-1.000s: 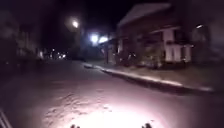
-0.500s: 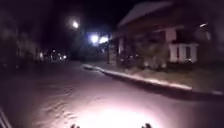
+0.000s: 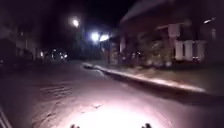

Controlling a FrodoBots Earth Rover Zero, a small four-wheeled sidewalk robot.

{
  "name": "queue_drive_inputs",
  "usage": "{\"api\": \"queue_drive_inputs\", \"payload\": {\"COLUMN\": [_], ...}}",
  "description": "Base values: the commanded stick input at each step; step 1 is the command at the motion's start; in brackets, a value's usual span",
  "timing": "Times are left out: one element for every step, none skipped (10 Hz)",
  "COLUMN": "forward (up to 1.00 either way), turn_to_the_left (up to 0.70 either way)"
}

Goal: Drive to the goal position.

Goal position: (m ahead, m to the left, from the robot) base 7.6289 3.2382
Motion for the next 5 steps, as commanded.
{"api": "queue_drive_inputs", "payload": {"forward": [0.70, 0.70, 0.70, 0.70, 0.70], "turn_to_the_left": [0.24, 0.00, 0.00, 0.00, 0.00]}}
